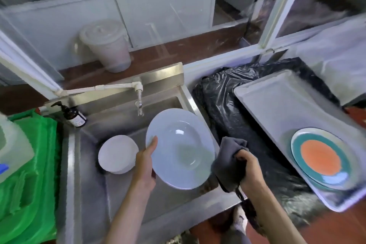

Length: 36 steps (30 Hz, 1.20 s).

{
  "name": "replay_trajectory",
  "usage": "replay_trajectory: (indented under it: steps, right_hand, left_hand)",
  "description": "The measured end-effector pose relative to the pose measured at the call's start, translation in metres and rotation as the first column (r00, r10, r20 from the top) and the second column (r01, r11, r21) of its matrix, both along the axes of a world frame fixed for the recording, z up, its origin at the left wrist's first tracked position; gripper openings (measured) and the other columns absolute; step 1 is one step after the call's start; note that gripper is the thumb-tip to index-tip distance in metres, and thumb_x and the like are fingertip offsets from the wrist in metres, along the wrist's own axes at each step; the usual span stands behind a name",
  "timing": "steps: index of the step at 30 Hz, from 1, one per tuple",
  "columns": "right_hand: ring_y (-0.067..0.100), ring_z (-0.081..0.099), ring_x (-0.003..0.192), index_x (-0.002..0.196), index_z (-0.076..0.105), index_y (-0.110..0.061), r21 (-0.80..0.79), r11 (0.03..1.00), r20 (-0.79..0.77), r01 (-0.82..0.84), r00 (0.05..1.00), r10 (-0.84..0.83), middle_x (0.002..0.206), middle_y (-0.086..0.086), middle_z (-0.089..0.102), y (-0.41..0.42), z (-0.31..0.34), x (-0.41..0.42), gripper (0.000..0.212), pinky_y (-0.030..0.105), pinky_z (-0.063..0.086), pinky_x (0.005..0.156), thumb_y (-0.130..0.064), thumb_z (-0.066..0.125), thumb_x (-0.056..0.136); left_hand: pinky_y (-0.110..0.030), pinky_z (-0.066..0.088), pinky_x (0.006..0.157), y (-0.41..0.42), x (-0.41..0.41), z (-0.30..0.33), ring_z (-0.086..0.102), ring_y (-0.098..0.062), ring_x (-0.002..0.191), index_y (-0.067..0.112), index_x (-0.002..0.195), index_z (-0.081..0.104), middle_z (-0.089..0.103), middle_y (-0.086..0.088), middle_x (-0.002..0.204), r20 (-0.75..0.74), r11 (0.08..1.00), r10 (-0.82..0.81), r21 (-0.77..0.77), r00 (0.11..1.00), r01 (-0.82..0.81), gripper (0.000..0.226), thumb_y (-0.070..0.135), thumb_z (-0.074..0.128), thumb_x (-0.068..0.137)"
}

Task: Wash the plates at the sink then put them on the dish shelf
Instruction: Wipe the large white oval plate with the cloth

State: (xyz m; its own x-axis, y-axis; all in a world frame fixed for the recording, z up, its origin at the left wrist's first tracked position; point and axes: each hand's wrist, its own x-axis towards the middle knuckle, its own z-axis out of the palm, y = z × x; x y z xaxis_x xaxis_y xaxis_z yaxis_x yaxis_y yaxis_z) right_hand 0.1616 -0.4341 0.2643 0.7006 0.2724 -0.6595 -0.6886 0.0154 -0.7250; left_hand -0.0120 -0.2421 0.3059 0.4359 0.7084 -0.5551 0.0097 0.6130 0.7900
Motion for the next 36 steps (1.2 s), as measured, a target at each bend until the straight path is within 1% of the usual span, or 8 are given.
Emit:
replay_trajectory:
  steps: [4, 6, 12, 18, 24, 26, 30, 36]
  right_hand:
    - [0.030, 0.063, 0.094, 0.068, 0.076, -0.013, -0.066, 0.996, -0.109, -0.055, 0.993, 0.048, 0.081, 0.014, 0.070, -0.049, -0.004, 0.051, 0.015, 0.037, 0.044, 0.079, -0.014, 0.061, 0.072]
    - [0.030, 0.062, 0.092, 0.065, 0.074, -0.013, -0.085, 0.993, -0.133, -0.076, 0.989, 0.064, 0.075, 0.012, 0.069, -0.075, -0.002, 0.068, 0.027, 0.037, 0.044, 0.080, -0.009, 0.056, 0.084]
    - [0.024, 0.056, 0.098, 0.081, 0.064, -0.011, -0.028, 0.992, -0.139, 0.122, 0.982, -0.124, 0.093, 0.011, 0.060, -0.146, -0.013, 0.123, 0.011, 0.036, 0.040, 0.084, -0.007, 0.055, 0.085]
    - [0.019, 0.051, 0.083, 0.070, 0.056, -0.013, -0.095, 0.976, -0.127, 0.198, 0.970, -0.209, 0.077, 0.002, 0.052, -0.214, -0.025, 0.176, 0.026, 0.035, 0.036, 0.072, -0.001, 0.049, 0.092]
    - [0.021, 0.043, 0.077, 0.072, 0.052, -0.012, -0.166, 0.975, -0.050, 0.151, 0.986, -0.161, 0.072, 0.007, 0.038, -0.279, -0.032, 0.221, 0.015, 0.036, 0.031, 0.070, -0.001, 0.054, 0.083]
    - [0.023, 0.049, 0.078, 0.082, 0.058, -0.008, -0.216, 0.968, -0.053, 0.124, 0.989, -0.139, 0.074, 0.010, 0.044, -0.298, -0.036, 0.232, 0.012, 0.036, 0.034, 0.069, 0.001, 0.053, 0.088]
    - [0.024, 0.054, 0.073, 0.067, 0.060, -0.015, -0.326, 0.938, -0.073, 0.117, 0.986, -0.148, 0.060, 0.007, 0.052, -0.331, -0.050, 0.250, 0.028, 0.034, 0.038, 0.068, 0.001, 0.054, 0.089]
    - [0.027, 0.062, 0.080, 0.096, 0.068, -0.004, -0.371, 0.921, -0.077, 0.121, 0.984, -0.160, 0.080, 0.012, 0.067, -0.355, -0.057, 0.265, 0.016, 0.034, 0.046, 0.071, -0.004, 0.054, 0.087]
  left_hand:
    - [-0.054, 0.055, 0.099, -0.019, 0.057, -0.003, 0.071, -0.033, 0.114, 0.024, 0.131, 0.069, 0.075, -0.009, 0.123, 0.017, 0.986, -0.165, -0.026, 0.986, 0.165, 0.041, 0.046, 0.062, 0.098]
    - [-0.057, 0.052, 0.104, -0.031, 0.086, -0.006, 0.070, -0.034, 0.117, 0.026, 0.132, 0.069, 0.074, -0.009, 0.126, 0.020, 0.974, -0.224, -0.033, 0.974, 0.224, 0.041, 0.048, 0.061, 0.099]
    - [-0.054, 0.049, 0.107, -0.074, 0.178, -0.011, 0.069, -0.032, 0.119, 0.023, 0.129, 0.071, 0.075, -0.007, 0.124, -0.015, 0.932, -0.360, -0.042, 0.933, 0.359, 0.040, 0.047, 0.063, 0.097]
    - [-0.047, 0.054, 0.096, -0.129, 0.259, -0.025, 0.071, -0.030, 0.114, 0.021, 0.128, 0.071, 0.077, -0.007, 0.119, -0.030, 0.867, -0.495, -0.082, 0.868, 0.492, 0.035, 0.041, 0.059, 0.101]
    - [-0.053, 0.047, 0.111, -0.176, 0.331, -0.064, 0.067, -0.032, 0.124, 0.016, 0.136, 0.068, 0.069, -0.014, 0.134, -0.062, 0.742, -0.670, -0.106, 0.740, 0.662, 0.054, 0.047, 0.073, 0.093]
    - [-0.052, 0.049, 0.109, -0.194, 0.352, -0.073, 0.069, -0.031, 0.121, 0.017, 0.127, 0.074, 0.072, -0.011, 0.129, -0.097, 0.684, -0.729, -0.086, 0.677, 0.724, 0.058, 0.051, 0.083, 0.081]
    - [-0.052, 0.055, 0.101, -0.221, 0.386, -0.094, 0.072, -0.034, 0.112, 0.013, 0.124, 0.073, 0.077, -0.011, 0.118, -0.177, 0.694, -0.719, -0.120, 0.672, 0.710, 0.043, 0.031, 0.082, 0.086]
    - [-0.049, 0.061, 0.087, -0.251, 0.419, -0.115, 0.072, -0.028, 0.106, 0.026, 0.124, 0.070, 0.078, -0.002, 0.113, -0.270, 0.641, -0.749, -0.064, 0.605, 0.765, 0.026, 0.022, 0.071, 0.098]
